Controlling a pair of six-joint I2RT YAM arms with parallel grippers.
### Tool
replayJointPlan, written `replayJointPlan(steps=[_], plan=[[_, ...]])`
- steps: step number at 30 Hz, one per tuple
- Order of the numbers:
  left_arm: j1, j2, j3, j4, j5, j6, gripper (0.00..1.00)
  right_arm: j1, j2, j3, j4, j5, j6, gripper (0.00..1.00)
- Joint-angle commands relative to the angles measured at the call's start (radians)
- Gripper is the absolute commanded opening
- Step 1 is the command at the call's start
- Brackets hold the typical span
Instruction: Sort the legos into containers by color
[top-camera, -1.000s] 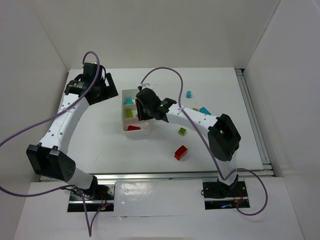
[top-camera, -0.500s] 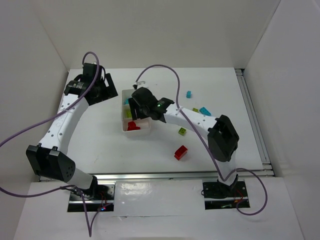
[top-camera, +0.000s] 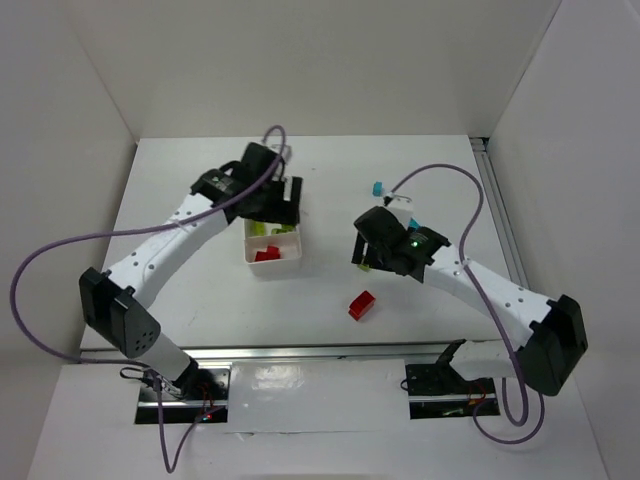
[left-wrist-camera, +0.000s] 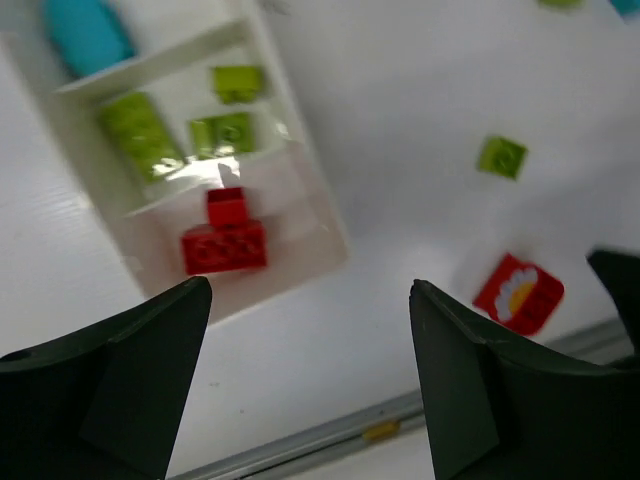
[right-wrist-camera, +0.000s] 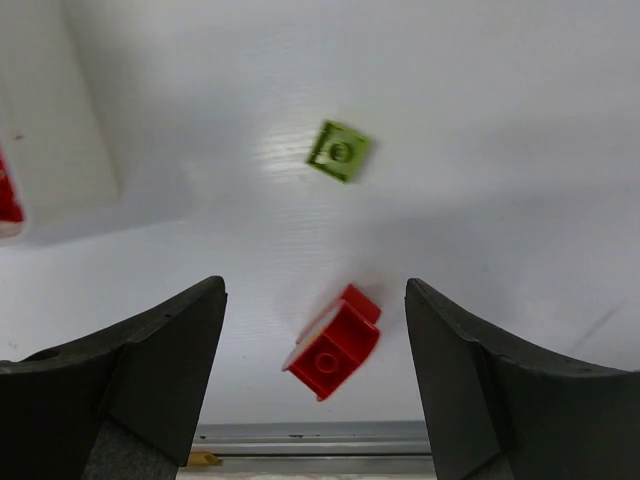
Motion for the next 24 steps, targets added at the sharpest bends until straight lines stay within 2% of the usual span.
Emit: replayJointPlan(steps=[1,5,6,9,15,24], plan=[[-0.153,0.041,0.02,0.003,0.117,0.115,0.9,-0.062,-0.075,-0.058,-0.131,0.042,0.186,0.8],[-0.314,0.127,0.02,0.003,0.205,0.158,0.93,-0.206,-0.115,-0.096,-0.191,0.042,0.248,0.8],[-0.372,0.147,0.02,0.003,0.205,0.158,0.93,-0.232,-0.126,-0.096,-0.202,0.042,0.258,0.8],[-0.449,0.205,0.02,0.032,0.196,0.149,0.98,-0.333,-0.178,-0.121,-0.211,0.032,0.268,0.81],[-0.523,0.322,0.022,0.081,0.225,0.149,1.0,-0.514,-0.244,-0.167,-0.161,-0.059,0.199,0.81],[-0.552,0.483,0.071,0.15,0.148,0.117,0.99,-0.6,-0.262,-0.187,-0.125,-0.115,0.122,0.81]])
